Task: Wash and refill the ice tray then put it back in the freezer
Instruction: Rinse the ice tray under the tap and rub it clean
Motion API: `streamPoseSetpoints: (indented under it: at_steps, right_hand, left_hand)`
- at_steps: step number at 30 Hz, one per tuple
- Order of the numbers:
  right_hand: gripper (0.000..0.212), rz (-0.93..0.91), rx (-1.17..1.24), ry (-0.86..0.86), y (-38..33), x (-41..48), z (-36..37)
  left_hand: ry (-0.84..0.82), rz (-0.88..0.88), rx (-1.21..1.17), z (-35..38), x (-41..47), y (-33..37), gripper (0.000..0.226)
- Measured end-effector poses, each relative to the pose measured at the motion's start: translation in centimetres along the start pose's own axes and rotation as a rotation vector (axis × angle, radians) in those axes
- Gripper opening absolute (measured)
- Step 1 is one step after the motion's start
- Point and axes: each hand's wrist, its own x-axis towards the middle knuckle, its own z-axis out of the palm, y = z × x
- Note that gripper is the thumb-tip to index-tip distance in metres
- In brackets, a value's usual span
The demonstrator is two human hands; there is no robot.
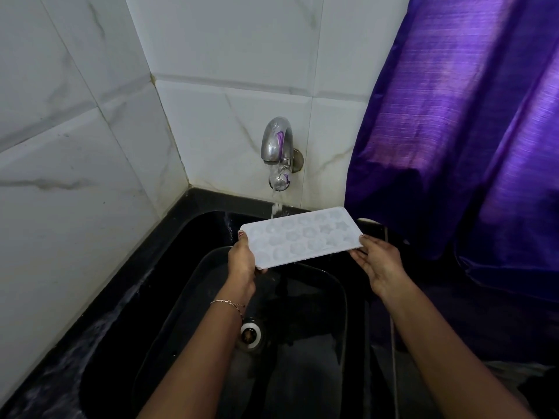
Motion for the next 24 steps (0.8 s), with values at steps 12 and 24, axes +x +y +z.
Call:
streamPoseSetpoints:
  at_steps: [12, 24]
  right_hand:
    - [0.025, -0.012, 0.015, 0.075, -0.5, 0.7, -1.7]
    - [0.021, 0.018, -0.022, 0.032, 0.9, -0.2, -0.6]
  left_hand:
    - [-0.066, -0.022, 0.037, 2.0, -0.5, -0.6, 0.044]
    - [-0.025, -0.027, 0.031, -0.7, -1.0, -0.2, 0.046]
